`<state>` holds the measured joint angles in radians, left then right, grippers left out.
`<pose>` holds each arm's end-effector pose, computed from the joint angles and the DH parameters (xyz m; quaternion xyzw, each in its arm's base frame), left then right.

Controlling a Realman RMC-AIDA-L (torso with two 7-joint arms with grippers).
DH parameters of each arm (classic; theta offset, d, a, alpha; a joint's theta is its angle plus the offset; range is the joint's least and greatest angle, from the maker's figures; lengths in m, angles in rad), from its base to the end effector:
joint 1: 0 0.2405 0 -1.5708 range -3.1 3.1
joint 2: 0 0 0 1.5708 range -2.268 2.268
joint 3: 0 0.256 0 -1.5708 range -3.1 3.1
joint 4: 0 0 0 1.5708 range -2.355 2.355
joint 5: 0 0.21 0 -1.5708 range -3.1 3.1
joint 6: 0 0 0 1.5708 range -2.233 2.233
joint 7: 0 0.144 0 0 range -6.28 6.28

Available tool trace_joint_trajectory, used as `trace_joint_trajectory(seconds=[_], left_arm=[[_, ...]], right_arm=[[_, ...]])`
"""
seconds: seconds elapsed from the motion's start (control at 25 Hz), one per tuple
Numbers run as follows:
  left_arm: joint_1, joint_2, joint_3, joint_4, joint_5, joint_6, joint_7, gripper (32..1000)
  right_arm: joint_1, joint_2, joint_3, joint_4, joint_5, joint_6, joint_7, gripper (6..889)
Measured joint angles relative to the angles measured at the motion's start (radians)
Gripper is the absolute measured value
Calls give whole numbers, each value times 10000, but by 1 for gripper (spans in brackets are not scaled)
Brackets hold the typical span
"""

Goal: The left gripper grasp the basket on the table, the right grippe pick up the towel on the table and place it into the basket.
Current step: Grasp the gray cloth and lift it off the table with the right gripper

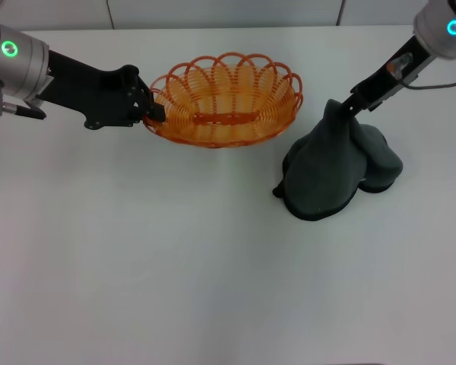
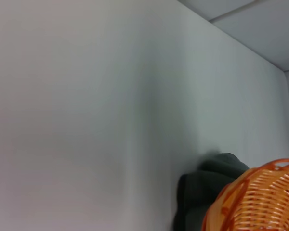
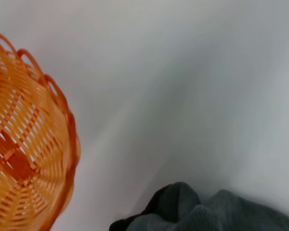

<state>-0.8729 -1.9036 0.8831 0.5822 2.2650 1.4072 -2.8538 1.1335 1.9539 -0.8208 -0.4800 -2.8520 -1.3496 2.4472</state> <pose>-0.2094 0.4206 0.0286 -0.7118 -0.6932 -0.0783 0.0822 0.1841 0.4448 0.0093 -0.8721 0.4256 -0.1738 0.1674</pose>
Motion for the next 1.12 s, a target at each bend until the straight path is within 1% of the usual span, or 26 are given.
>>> trace_joint_trajectory(seconds=[0.12, 0.28, 0.4, 0.52, 0.68, 0.92, 1.12], left_arm=[[-1, 0, 6, 2, 6, -8, 4, 86], [-18, 0, 5, 5, 16, -9, 62, 86], [-51, -4, 5, 3, 20, -8, 93, 87], [-62, -6, 5, 8, 22, -9, 95, 87], [-62, -10, 5, 8, 35, -14, 104, 87], [-62, -24, 5, 5, 36, -19, 122, 87], [-61, -31, 5, -6, 30, -62, 128, 87]], right_arm=[[15, 66, 1, 201, 11, 318, -65, 843], [16, 256, -3, 304, 17, 728, -169, 843], [29, 398, -41, 594, 17, 1063, -293, 843], [32, 475, -55, 903, 9, 1411, -379, 843], [-30, 579, -76, 1072, -35, 1751, -475, 843], [-134, 662, -91, 1488, -58, 2466, -696, 843], [-338, 691, -91, 1528, -83, 2806, -797, 842]])
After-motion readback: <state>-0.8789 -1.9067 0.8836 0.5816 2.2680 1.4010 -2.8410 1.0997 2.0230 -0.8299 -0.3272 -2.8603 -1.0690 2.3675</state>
